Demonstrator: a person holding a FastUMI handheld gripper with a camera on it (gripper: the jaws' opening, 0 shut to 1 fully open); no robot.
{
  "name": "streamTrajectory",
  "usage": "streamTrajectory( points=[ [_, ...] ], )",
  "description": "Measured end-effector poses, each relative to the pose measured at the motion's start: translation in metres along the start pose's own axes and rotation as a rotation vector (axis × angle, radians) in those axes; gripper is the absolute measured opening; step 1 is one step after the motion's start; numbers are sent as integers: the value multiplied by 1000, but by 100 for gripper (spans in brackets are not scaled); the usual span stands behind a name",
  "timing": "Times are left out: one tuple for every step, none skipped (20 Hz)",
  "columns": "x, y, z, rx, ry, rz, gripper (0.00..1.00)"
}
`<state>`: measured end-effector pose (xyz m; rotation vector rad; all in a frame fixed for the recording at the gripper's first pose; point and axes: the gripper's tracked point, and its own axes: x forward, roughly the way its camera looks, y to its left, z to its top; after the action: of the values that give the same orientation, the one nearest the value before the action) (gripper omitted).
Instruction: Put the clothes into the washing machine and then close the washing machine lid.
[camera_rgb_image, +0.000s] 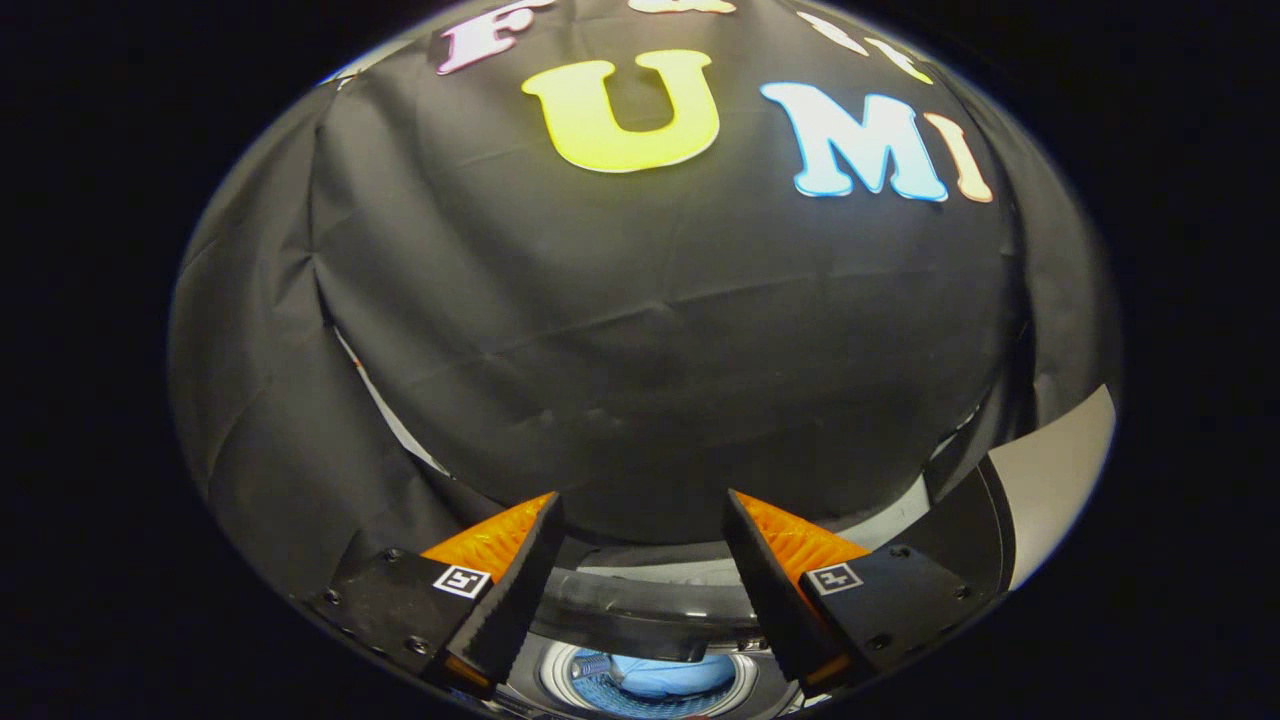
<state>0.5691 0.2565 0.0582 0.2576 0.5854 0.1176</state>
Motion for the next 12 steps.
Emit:
streamTrajectory(
  points=[
    [5,-3,-5,4,15,-9,99],
    [6,-5,-7,5,22,-16,99],
    [7,-5,-8,3,27,-19,99],
    [8,-1,-11,-2,31,-22,99],
    [9,-1,-14,-8,37,-25,99],
    [10,0,-18,-13,44,-25,99],
    [10,0,-20,-16,47,-25,99],
    [10,-1,-21,-19,53,-27,99],
    [12,-2,-24,-22,61,-27,99],
    [13,-4,-25,-39,57,-36,99],
    [13,-2,-26,-57,53,-39,99],
    [13,-2,-28,-73,56,-42,99]
  ],
)
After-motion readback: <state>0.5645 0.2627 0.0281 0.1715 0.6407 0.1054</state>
